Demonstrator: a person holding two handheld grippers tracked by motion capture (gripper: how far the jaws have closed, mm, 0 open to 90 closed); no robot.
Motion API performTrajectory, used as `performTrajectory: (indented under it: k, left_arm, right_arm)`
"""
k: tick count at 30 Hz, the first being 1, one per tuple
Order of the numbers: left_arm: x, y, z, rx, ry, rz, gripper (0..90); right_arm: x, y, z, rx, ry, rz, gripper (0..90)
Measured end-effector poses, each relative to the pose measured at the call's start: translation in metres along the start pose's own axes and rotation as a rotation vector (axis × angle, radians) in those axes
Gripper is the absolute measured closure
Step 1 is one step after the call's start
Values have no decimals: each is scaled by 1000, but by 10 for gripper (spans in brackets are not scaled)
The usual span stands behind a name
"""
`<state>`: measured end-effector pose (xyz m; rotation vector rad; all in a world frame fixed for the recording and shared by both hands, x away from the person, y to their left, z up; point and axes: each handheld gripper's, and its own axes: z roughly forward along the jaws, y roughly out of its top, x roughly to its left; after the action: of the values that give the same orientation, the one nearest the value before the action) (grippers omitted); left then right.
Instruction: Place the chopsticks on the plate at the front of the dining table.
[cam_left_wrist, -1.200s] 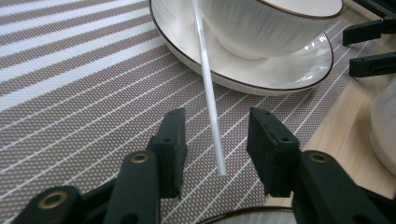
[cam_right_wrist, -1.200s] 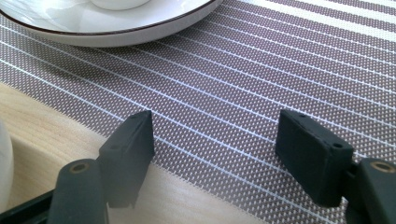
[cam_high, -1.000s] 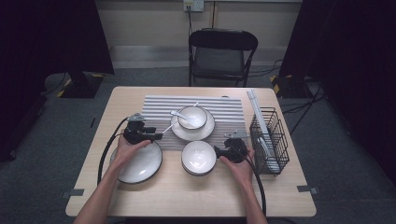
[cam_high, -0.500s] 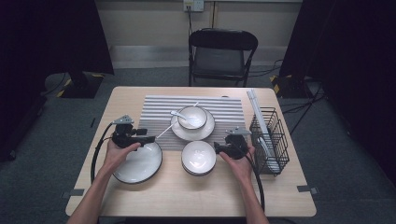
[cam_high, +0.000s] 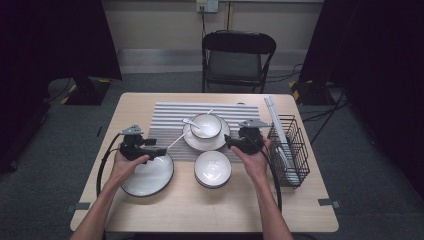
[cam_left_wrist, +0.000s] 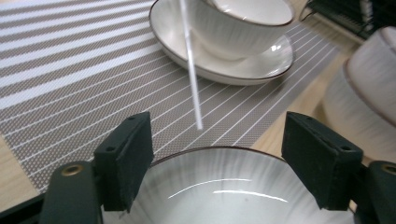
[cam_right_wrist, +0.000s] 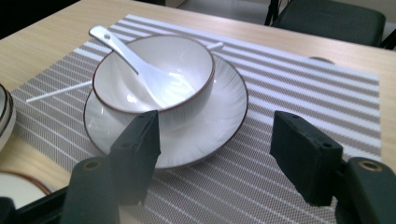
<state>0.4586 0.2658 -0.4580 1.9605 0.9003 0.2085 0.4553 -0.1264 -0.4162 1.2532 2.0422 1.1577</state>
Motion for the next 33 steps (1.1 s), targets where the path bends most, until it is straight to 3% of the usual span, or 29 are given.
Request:
performTrajectory:
  k: [4,8,11,15,22,33]
  left_arm:
    - [-2,0,1,8,1,22,245]
    - [-1,-1,3,14,-17,19,223]
    - [-1,-1,3,14,-4,15,217]
    - [-1,-2,5,25,-22,9,231]
    - [-2,-3,9,51,7,32,251]
    - [1,-4,9,38,21,10,267]
  right_arm:
    - [-1,15,-4,-12,6,-9,342]
    - [-4,31,-13,-18,20,-19,342]
    - [-10,38,-21,-40,33,0,347]
    - [-22,47,-33,-32,7,-14,354]
    - [-50,57,-53,-37,-21,17,376]
    - [-87,58,-57,-9,-62,44,439]
